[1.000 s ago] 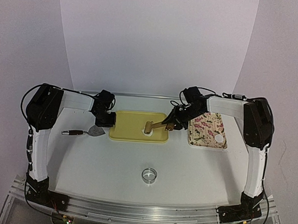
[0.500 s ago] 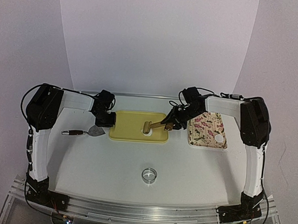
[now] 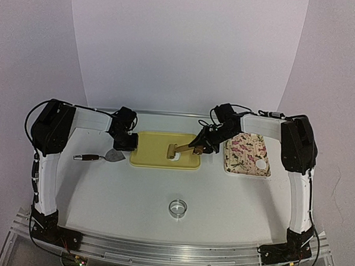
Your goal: Roll out the dumpling wrappers from the dough
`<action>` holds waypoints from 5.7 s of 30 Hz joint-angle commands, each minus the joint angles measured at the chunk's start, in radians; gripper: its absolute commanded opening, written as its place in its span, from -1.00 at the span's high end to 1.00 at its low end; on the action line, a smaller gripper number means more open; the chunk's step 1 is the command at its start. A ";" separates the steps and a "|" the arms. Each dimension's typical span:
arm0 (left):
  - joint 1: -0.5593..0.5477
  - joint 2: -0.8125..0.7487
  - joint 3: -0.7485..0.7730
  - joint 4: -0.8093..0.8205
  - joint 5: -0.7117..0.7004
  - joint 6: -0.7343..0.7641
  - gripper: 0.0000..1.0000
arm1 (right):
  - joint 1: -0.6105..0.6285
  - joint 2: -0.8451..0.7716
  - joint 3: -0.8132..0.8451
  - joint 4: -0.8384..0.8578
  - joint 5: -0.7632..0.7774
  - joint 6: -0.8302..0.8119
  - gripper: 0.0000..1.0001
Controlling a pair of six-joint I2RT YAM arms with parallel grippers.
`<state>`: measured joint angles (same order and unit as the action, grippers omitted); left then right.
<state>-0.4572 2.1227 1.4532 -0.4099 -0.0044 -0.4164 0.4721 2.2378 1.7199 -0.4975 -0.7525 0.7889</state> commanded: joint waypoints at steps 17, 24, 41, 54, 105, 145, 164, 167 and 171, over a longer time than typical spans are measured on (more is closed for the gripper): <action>0.000 0.035 0.014 -0.116 -0.009 0.012 1.00 | 0.038 0.171 0.124 -0.335 0.352 0.029 1.00; 0.000 0.048 0.034 -0.126 -0.019 0.013 1.00 | 0.065 0.102 0.355 -0.314 0.153 0.038 1.00; 0.000 0.049 0.078 -0.041 0.095 0.195 1.00 | 0.065 -0.242 0.196 -0.487 0.153 -0.086 1.00; -0.110 0.080 0.146 -0.119 0.092 0.164 1.00 | 0.112 -0.159 0.411 -0.829 0.370 -0.315 1.00; -0.189 0.029 0.083 -0.099 0.060 0.155 1.00 | 0.221 0.020 0.382 -1.160 0.668 -0.415 1.00; -0.189 0.023 0.061 -0.059 0.098 0.119 1.00 | 0.231 0.217 0.350 -1.060 0.619 -0.396 1.00; -0.188 0.030 0.072 -0.060 0.109 0.111 1.00 | 0.243 0.279 0.448 -1.056 0.589 -0.394 1.00; -0.188 0.028 0.070 -0.059 0.109 0.110 1.00 | 0.244 0.280 0.450 -1.042 0.571 -0.389 1.00; -0.189 0.026 0.068 -0.055 0.111 0.108 1.00 | 0.247 0.287 0.475 -1.032 0.557 -0.382 1.00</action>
<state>-0.6388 2.1693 1.5272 -0.4182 0.0732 -0.3013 0.6952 2.3356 2.2645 -1.3623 -0.2750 0.3936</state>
